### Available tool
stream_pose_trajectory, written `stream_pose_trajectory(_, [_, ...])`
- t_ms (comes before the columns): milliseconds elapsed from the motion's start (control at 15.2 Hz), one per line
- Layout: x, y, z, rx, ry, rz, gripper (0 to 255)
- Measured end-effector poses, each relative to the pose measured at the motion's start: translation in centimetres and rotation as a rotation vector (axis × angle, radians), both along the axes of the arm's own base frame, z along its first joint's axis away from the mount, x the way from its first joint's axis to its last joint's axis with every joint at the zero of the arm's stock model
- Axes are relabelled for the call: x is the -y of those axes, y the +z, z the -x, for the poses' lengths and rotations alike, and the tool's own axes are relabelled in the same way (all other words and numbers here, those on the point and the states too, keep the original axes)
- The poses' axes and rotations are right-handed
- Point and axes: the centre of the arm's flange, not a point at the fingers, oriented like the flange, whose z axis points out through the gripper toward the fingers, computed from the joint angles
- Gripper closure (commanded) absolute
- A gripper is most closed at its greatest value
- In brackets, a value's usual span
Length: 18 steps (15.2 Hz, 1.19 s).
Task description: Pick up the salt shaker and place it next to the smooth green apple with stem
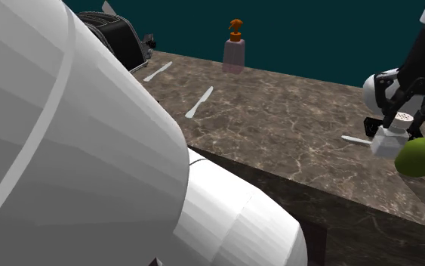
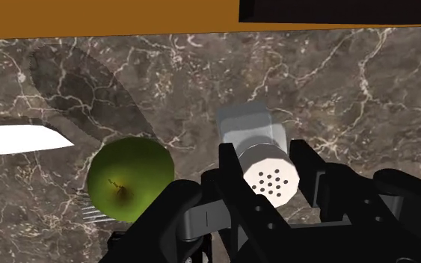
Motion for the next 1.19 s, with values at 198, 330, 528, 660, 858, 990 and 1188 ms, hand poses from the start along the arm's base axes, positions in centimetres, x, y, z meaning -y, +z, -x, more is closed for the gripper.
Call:
stream_pose_trajectory(198, [-0.1, -1.6, 0.1, 0.0, 0.0, 0.0, 255])
stream_pose_trajectory(330, [-0.1, -2.7, 0.0, 0.0, 0.0, 0.0, 255])
stream_pose_trajectory(528, [0.0, -4.2, 0.0, 0.0, 0.0, 0.0, 255])
stream_pose_trajectory(660, [0.0, -5.3, -0.1, 0.0, 0.0, 0.0, 255])
stream_pose_trajectory(858, [0.0, -6.9, 0.0, 0.0, 0.0, 0.0, 255])
stream_pose_trajectory(990, [-0.1, -7.9, -0.1, 0.0, 0.0, 0.0, 255])
stream_pose_trajectory(1188, [0.0, -8.6, 0.0, 0.0, 0.0, 0.0, 255])
